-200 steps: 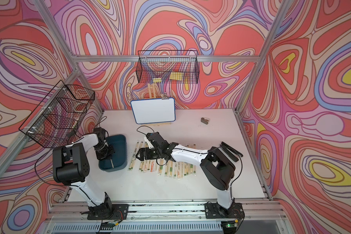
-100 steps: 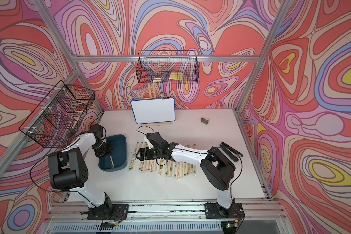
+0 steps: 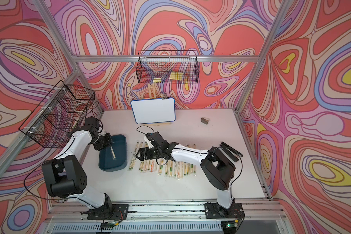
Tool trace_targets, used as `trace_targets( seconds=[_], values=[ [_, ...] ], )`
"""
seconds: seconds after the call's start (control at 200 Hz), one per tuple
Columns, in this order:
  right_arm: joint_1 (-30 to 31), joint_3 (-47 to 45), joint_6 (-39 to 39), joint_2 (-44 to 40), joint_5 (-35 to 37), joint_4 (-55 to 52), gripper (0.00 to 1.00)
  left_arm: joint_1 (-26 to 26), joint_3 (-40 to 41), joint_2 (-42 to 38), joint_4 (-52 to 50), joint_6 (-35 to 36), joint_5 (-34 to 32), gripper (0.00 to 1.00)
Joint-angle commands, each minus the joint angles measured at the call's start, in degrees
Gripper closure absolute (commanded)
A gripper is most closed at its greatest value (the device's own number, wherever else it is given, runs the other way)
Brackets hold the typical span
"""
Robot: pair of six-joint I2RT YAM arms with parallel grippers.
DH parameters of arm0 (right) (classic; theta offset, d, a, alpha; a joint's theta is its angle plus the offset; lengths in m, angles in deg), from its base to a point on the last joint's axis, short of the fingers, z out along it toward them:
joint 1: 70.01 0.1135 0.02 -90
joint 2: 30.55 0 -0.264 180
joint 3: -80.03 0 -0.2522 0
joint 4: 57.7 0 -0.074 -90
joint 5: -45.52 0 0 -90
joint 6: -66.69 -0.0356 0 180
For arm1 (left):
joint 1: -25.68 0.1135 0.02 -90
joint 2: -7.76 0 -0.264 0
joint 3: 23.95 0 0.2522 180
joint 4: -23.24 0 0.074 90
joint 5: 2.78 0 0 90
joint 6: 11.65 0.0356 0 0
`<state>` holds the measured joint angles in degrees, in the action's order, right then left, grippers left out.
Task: Take the paired disposable chopsticks out of the storage box
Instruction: Pick up the paired disposable chopsticks from the storage box, then place the paired disposable chopsticks at the center of the board.
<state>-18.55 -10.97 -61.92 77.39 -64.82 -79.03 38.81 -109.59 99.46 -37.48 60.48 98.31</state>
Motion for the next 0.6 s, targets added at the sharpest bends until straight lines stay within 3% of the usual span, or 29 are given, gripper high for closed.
trace_targets(
  seconds=[0.0, 0.28, 0.596],
  values=[
    [-0.6, 1.6, 0.9, 0.6, 1.2, -1.3, 0.11, -3.1, -2.6, -1.4, -2.6, -0.4, 2.1, 1.00],
    [-2.5, -0.2, 0.0, -1.4, 1.9, -1.8, 0.11, -12.9, -6.8, 0.6, -3.0, -0.5, 0.1, 1.00],
    [-4.9, -4.4, -0.7, -5.1, 3.8, -2.4, 0.11, -22.3, -5.5, 5.8, -1.4, -0.2, -2.7, 1.00]
  ],
)
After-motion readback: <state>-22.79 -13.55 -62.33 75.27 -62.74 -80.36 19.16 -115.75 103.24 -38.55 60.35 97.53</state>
